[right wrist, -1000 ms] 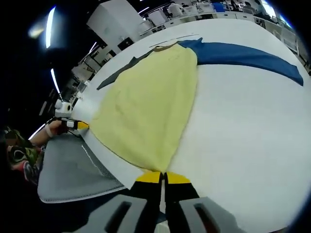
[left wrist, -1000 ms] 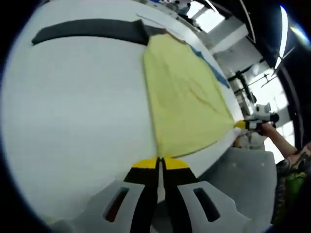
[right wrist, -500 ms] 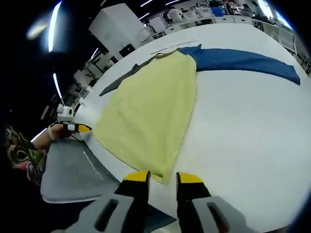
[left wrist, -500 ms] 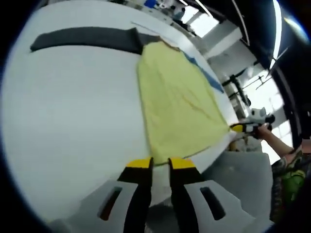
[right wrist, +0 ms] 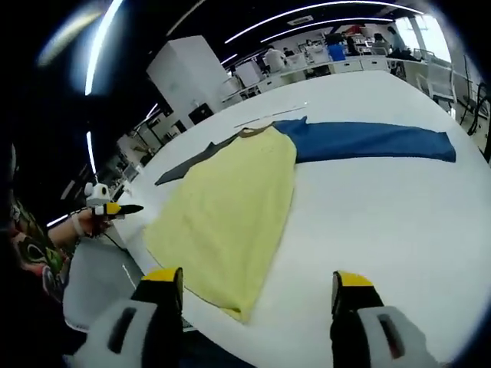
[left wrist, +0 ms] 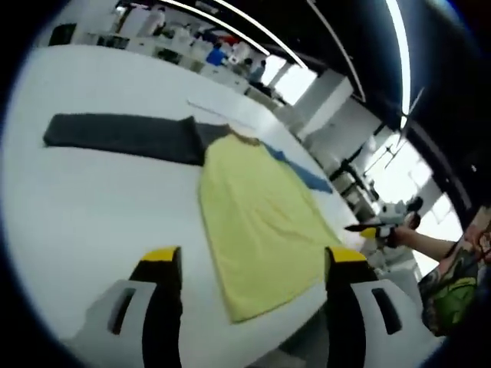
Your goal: Fold the garment on the visible template until the final outline fits inside the template.
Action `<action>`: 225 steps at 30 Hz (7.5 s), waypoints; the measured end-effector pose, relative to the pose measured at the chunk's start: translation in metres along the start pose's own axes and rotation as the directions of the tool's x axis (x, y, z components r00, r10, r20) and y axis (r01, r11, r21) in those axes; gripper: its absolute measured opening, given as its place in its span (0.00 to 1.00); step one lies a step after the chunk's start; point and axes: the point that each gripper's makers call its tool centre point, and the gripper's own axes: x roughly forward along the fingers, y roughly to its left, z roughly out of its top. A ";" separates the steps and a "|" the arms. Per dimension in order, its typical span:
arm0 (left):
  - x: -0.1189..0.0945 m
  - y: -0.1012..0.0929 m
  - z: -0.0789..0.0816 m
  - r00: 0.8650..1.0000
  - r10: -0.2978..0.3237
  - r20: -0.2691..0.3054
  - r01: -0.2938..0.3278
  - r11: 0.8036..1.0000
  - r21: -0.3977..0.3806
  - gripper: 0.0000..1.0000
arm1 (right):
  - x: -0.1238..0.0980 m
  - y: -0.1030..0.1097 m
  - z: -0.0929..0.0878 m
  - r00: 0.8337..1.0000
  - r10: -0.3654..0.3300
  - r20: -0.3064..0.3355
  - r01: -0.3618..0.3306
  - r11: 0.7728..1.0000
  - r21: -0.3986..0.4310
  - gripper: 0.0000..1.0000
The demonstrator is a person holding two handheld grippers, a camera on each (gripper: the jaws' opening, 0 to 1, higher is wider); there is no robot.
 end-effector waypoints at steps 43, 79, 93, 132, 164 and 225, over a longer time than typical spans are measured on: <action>0.008 0.034 0.032 0.994 0.093 0.056 -0.099 0.989 0.114 0.69 | -0.039 -0.227 0.154 0.826 -0.510 0.240 0.478 0.860 0.181 0.49; -0.005 0.051 0.007 0.982 0.177 0.061 -0.179 0.983 0.031 0.61 | -0.024 -0.310 0.119 0.748 -0.649 0.141 0.595 0.749 0.292 0.00; -0.007 0.048 0.011 0.982 0.166 0.094 -0.169 0.986 0.015 0.59 | -0.050 -0.300 0.106 0.733 -0.667 0.135 0.597 0.726 0.342 0.00; -0.010 0.027 0.033 0.976 0.066 0.207 -0.078 0.996 0.048 0.57 | 0.010 -0.146 0.256 0.866 -0.336 0.370 0.342 0.938 0.053 0.00; -0.028 0.010 0.059 0.950 0.045 0.309 -0.066 0.996 0.058 0.57 | 0.152 0.068 0.304 0.921 0.153 0.358 -0.131 0.988 -0.086 0.00; -0.024 0.029 0.044 0.951 0.081 0.297 -0.080 0.997 -0.016 0.56 | 0.321 0.146 0.172 0.977 0.212 -0.028 -0.213 0.955 -0.207 0.00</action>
